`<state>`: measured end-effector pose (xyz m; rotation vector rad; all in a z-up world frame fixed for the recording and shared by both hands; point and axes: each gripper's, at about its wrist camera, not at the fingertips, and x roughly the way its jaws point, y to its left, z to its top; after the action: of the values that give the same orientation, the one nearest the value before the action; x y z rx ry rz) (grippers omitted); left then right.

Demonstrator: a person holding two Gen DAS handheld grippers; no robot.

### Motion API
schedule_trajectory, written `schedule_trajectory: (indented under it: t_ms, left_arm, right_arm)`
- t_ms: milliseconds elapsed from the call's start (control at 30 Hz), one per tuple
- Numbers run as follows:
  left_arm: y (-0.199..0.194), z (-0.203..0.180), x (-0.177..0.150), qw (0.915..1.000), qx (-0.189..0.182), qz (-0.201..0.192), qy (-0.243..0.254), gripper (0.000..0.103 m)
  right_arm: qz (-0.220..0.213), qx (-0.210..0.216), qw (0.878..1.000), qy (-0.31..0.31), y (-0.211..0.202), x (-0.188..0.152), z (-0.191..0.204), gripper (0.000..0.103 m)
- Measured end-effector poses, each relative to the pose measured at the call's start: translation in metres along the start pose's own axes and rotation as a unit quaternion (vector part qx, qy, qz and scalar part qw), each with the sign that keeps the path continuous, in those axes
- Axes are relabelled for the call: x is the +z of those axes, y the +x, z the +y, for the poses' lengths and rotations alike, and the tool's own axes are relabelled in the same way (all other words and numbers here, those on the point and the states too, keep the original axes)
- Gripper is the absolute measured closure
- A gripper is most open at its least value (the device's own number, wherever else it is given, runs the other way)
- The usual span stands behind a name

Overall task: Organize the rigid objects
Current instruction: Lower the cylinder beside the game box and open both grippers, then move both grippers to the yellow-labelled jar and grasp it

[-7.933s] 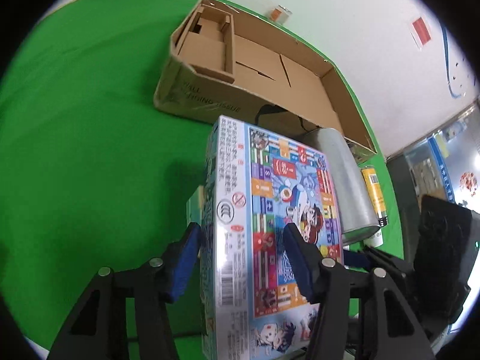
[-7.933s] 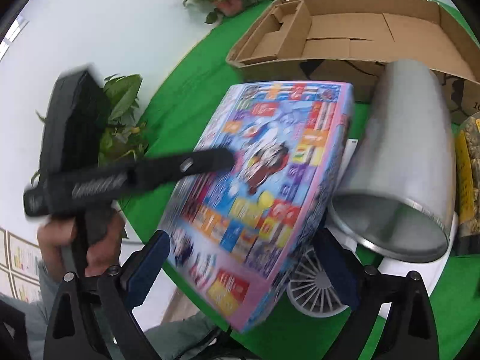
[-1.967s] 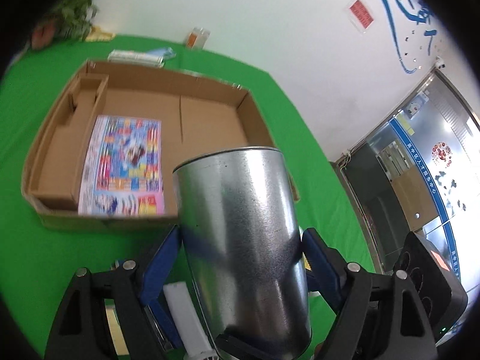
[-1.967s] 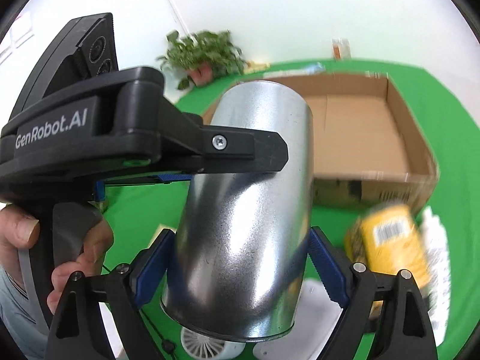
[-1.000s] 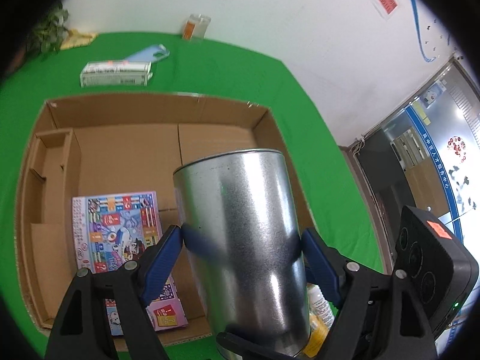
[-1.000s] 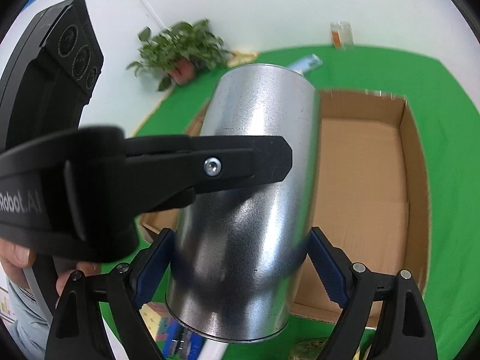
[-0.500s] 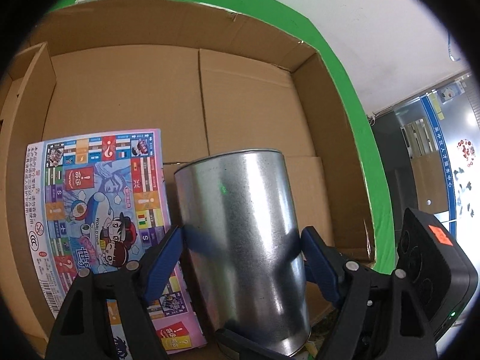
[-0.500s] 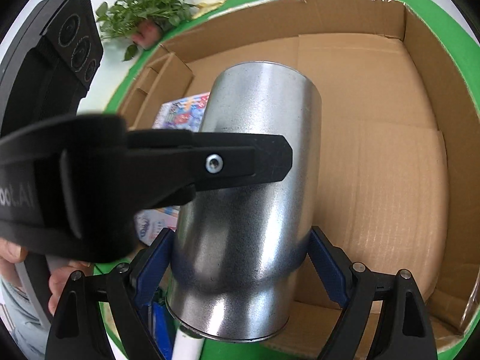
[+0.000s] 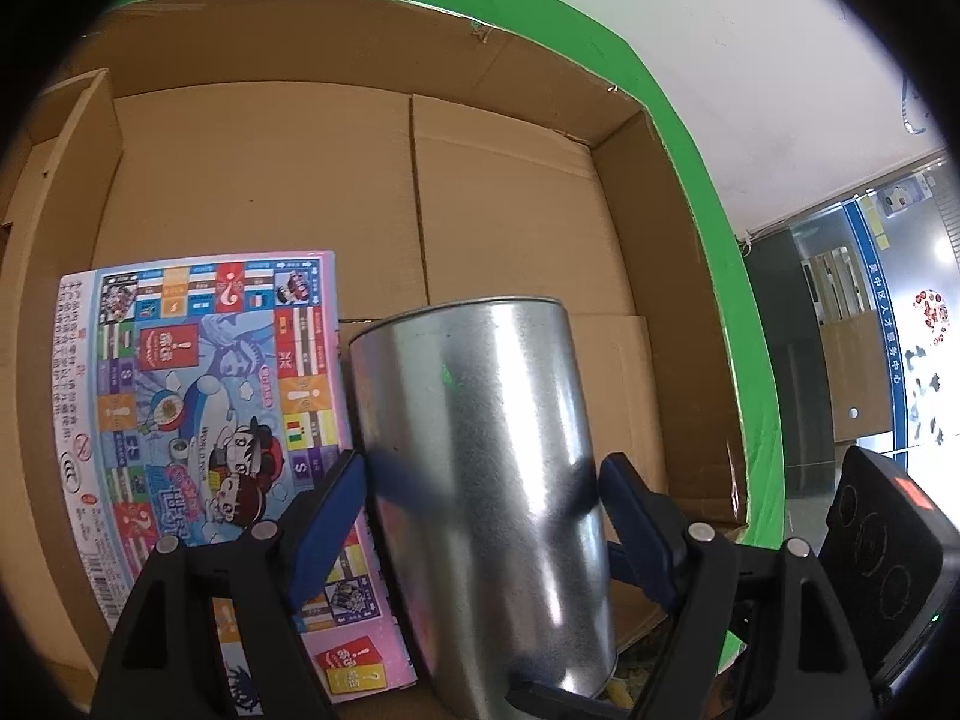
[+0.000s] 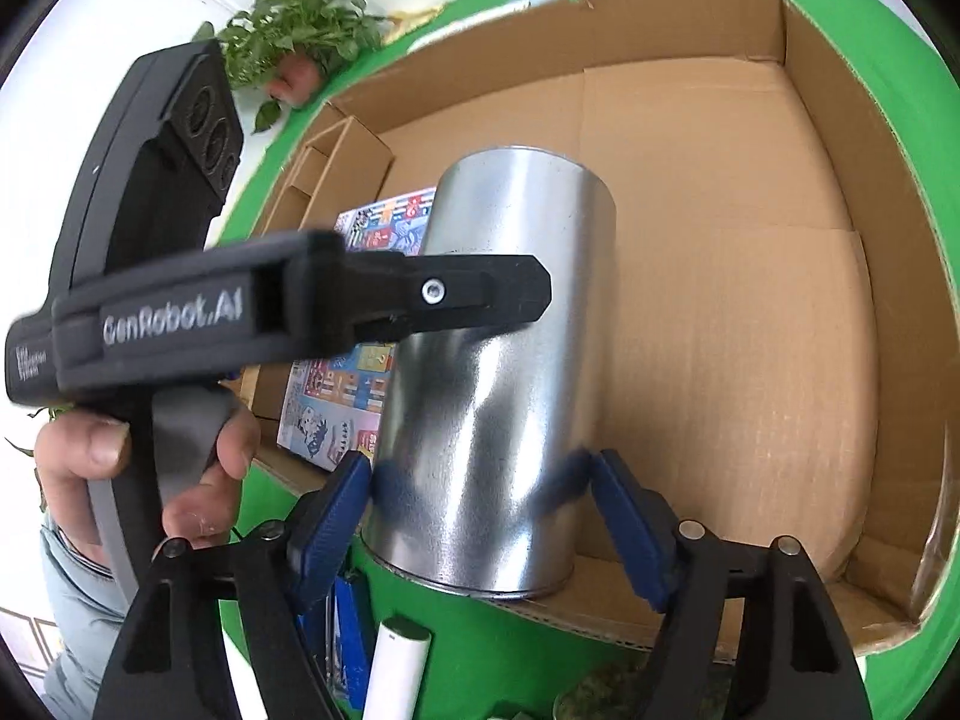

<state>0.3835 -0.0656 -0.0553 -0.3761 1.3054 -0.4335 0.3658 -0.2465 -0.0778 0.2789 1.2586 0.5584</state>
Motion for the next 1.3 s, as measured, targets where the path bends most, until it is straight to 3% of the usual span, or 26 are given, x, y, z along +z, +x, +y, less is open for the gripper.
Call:
schedule_trajectory:
  t_ms: [100, 200, 300, 433, 567, 600, 667, 700, 733, 867, 967, 1067, 1100, 1200, 1267, 1300]
  left_arm:
    - [-0.027, -0.005, -0.009, 0.9988, 0.015, -0.040, 0.023, 0.025]
    - [-0.063, -0.016, -0.036, 0.9904, 0.063, -0.101, 0.070, 0.025]
    - [-0.087, -0.007, -0.068, 0.9835, 0.096, -0.133, 0.078, 0.025]
    - [-0.097, 0.016, -0.104, 0.9822, 0.104, -0.148, 0.051, 0.025]
    - [-0.090, 0.028, -0.127, 0.9841, 0.098, -0.144, 0.033, 0.025]
    - [-0.085, 0.029, -0.129, 0.9855, 0.096, -0.137, 0.026, 0.025]
    - [-0.079, 0.028, -0.134, 0.9857, 0.097, -0.136, 0.020, 0.025]
    - [-0.078, 0.025, -0.135, 0.9846, 0.103, -0.139, 0.024, 0.025]
    - [-0.077, 0.023, -0.136, 0.9845, 0.107, -0.137, 0.026, 0.025]
    - [-0.076, 0.018, -0.143, 0.9846, 0.114, -0.131, 0.021, 0.026]
    - [-0.076, 0.016, -0.146, 0.9853, 0.112, -0.127, 0.018, 0.026]
    - [-0.081, 0.010, -0.147, 0.9819, 0.124, -0.141, 0.022, 0.025]
    - [-0.087, 0.010, -0.151, 0.9790, 0.131, -0.155, 0.020, 0.025]
    - [-0.110, -0.003, -0.165, 0.9657, 0.143, -0.215, 0.031, 0.024]
    - [-0.121, -0.021, -0.182, 0.9544, 0.151, -0.252, 0.053, 0.023]
    - [-0.122, -0.027, -0.187, 0.9535, 0.149, -0.254, 0.061, 0.022]
  right_arm:
    - [-0.006, -0.002, 1.000, -0.001, -0.001, 0.001, -0.001, 0.029]
    - [0.002, 0.002, 1.000, 0.010, -0.001, -0.004, -0.003, 0.026]
    - [-0.009, 0.001, 1.000, -0.005, -0.019, -0.017, 0.002, 0.025]
    - [-0.061, -0.006, 0.998, -0.010, -0.071, -0.046, -0.013, 0.016]
    - [-0.092, -0.073, 0.993, -0.017, -0.101, -0.054, -0.036, 0.016]
    - [-0.093, -0.085, 0.992, -0.012, -0.106, -0.055, -0.045, 0.021]
    - [-0.081, -0.081, 0.993, 0.020, -0.103, -0.054, -0.065, 0.048]
    - [-0.070, -0.087, 0.993, 0.037, -0.095, -0.048, -0.072, 0.067]
    - [-0.075, -0.108, 0.991, 0.032, -0.094, -0.048, -0.075, 0.078]
    - [-0.080, -0.148, 0.986, 0.008, -0.091, -0.050, -0.072, 0.085]
    - [-0.083, -0.151, 0.985, 0.008, -0.095, -0.055, -0.076, 0.090]
    - [-0.082, -0.120, 0.989, 0.034, -0.105, -0.060, -0.081, 0.084]
    - [-0.086, -0.108, 0.990, 0.037, -0.107, -0.058, -0.079, 0.074]
    - [-0.117, -0.065, 0.991, 0.018, -0.135, -0.074, -0.062, 0.029]
    - [-0.123, -0.056, 0.991, -0.016, -0.143, -0.091, -0.050, 0.027]
    - [-0.111, -0.058, 0.992, -0.028, -0.140, -0.098, -0.046, 0.027]
